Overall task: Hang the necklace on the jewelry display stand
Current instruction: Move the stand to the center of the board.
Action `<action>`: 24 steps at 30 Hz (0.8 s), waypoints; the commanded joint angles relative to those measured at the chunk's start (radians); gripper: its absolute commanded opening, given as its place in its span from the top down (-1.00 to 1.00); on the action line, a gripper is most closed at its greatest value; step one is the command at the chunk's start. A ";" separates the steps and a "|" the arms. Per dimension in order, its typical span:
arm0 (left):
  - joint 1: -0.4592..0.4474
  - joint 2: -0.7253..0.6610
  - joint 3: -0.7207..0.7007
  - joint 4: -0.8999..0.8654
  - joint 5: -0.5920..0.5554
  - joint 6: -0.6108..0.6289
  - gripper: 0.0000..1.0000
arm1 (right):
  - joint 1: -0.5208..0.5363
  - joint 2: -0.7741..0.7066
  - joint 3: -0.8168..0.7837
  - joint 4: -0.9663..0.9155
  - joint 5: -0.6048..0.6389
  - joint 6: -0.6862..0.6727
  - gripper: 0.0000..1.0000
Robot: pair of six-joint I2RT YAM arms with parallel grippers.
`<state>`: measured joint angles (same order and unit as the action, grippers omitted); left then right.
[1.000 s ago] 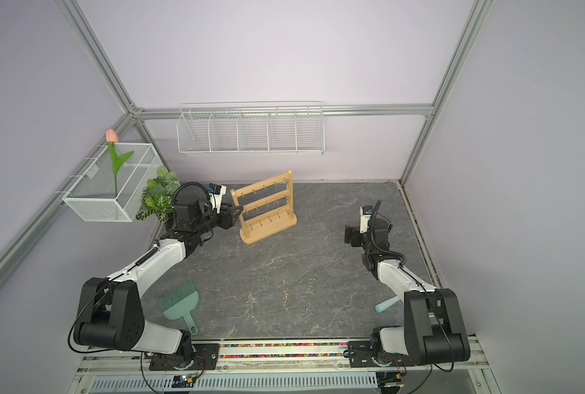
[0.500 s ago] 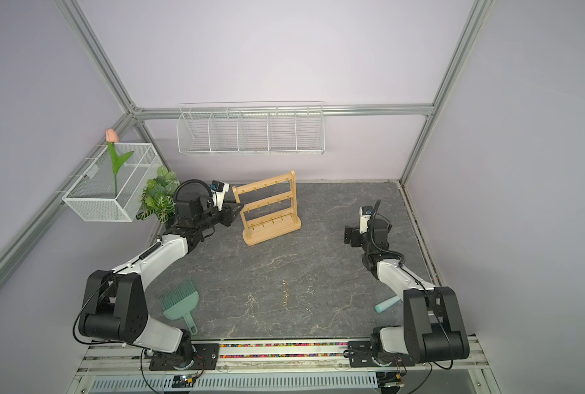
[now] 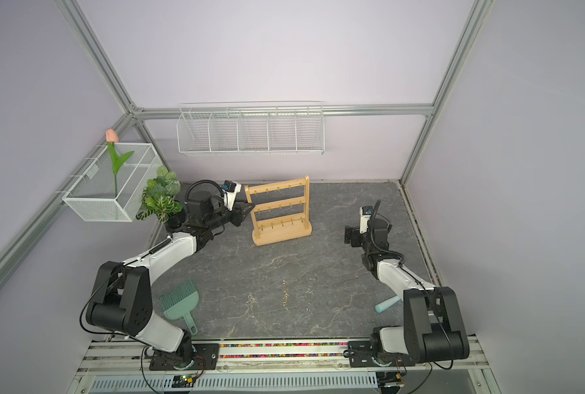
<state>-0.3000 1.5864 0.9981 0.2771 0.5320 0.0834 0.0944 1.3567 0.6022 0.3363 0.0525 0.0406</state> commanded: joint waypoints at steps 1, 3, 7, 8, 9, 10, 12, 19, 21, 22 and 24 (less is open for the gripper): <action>-0.049 0.038 0.043 -0.024 0.028 0.012 0.35 | 0.007 -0.023 -0.011 0.025 0.009 -0.016 -0.94; -0.076 0.053 0.055 -0.021 0.017 0.025 0.34 | 0.007 -0.024 -0.013 0.026 0.009 -0.017 -0.94; -0.091 0.075 0.063 -0.001 0.010 0.011 0.31 | 0.007 -0.025 -0.011 0.024 0.004 -0.014 -0.94; -0.090 0.071 0.061 0.001 0.008 0.010 0.26 | 0.007 -0.028 -0.013 0.025 0.003 -0.015 -0.94; -0.091 0.068 0.059 -0.003 0.008 0.013 0.20 | 0.007 -0.028 -0.013 0.024 0.002 -0.015 -0.94; -0.090 0.061 0.057 -0.010 0.006 0.019 0.16 | 0.007 -0.028 -0.014 0.025 0.001 -0.015 -0.94; -0.091 0.050 0.053 -0.025 0.005 0.031 0.04 | 0.007 -0.029 -0.013 0.026 0.004 -0.015 -0.94; -0.091 -0.003 0.040 -0.067 -0.029 0.039 -0.25 | 0.007 -0.030 -0.009 0.013 -0.010 -0.013 -0.94; -0.091 -0.033 0.039 -0.112 -0.051 0.032 -0.34 | 0.007 -0.032 -0.003 0.000 -0.021 -0.014 -0.92; -0.091 -0.054 0.034 -0.146 -0.072 0.025 -0.36 | 0.008 -0.034 0.001 -0.017 -0.026 -0.017 -0.92; -0.090 -0.103 0.012 -0.216 -0.113 0.012 -0.39 | 0.010 -0.044 0.011 -0.055 -0.028 -0.026 -0.91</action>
<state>-0.3912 1.5578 1.0340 0.1600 0.4725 0.0940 0.0956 1.3472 0.6022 0.3141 0.0467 0.0387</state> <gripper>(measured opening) 0.693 0.956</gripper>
